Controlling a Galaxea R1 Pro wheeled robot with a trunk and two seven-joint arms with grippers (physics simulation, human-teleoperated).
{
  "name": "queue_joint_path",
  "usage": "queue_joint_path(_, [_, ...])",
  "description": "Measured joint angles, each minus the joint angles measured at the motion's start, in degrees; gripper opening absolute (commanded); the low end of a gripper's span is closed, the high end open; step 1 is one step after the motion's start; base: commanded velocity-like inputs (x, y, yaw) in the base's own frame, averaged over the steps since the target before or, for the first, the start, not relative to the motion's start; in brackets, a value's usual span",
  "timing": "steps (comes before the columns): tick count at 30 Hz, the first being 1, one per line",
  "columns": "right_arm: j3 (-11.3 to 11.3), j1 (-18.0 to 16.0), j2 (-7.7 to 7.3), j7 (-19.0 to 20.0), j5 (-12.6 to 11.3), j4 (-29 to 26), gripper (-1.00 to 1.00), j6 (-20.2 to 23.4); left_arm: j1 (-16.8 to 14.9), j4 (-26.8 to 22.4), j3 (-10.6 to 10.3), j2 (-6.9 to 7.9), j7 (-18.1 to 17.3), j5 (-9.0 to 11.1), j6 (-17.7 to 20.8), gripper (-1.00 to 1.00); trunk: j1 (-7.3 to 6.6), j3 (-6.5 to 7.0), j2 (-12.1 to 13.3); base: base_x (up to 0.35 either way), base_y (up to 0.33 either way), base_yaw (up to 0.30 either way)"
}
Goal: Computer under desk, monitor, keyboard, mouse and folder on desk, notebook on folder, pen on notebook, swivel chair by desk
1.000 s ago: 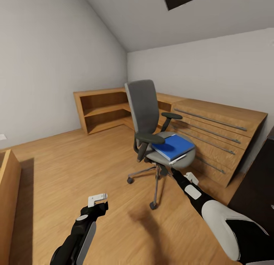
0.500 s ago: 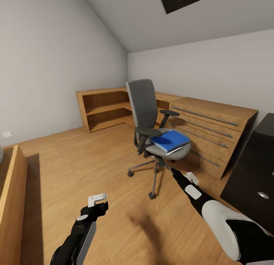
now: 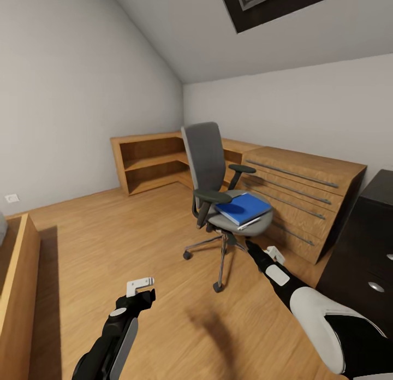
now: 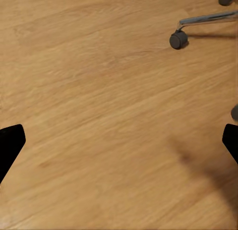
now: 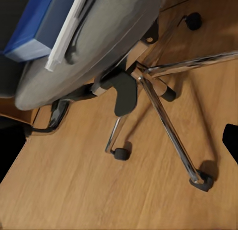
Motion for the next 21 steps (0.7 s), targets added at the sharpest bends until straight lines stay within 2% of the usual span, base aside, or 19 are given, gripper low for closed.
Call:
queue_joint_path(11, [0.0,0.0,-0.03,1.4,0.0,-0.1,1.00,0.0,0.0,-0.5,0.0,-0.08,0.2,0.0,-0.3,1.00,-2.42,1.97,4.4,0.000,0.000,0.000])
queue_joint_path(14, [0.0,0.0,0.07,0.1,0.2,-2.3,1.00,-0.2,1.7,-4.5,-0.2,-0.09,0.2,0.0,-0.4,1.00,-3.08,2.51,5.6,0.000,0.000,0.000])
queue_joint_path(17, [0.0,0.1,0.07,-2.0,0.4,-3.7,1.00,-0.3,4.4,-8.9,-1.5,-0.04,0.2,0.0,-0.3,1.00,-3.74,3.05,6.8,0.000,0.000,0.000])
queue_joint_path(21, [0.0,0.2,0.09,-3.0,1.6,-5.6,1.00,-0.3,5.4,-10.5,-2.2,-0.01,0.2,0.0,-0.2,1.00,-4.61,3.77,8.4,0.000,0.000,0.000])
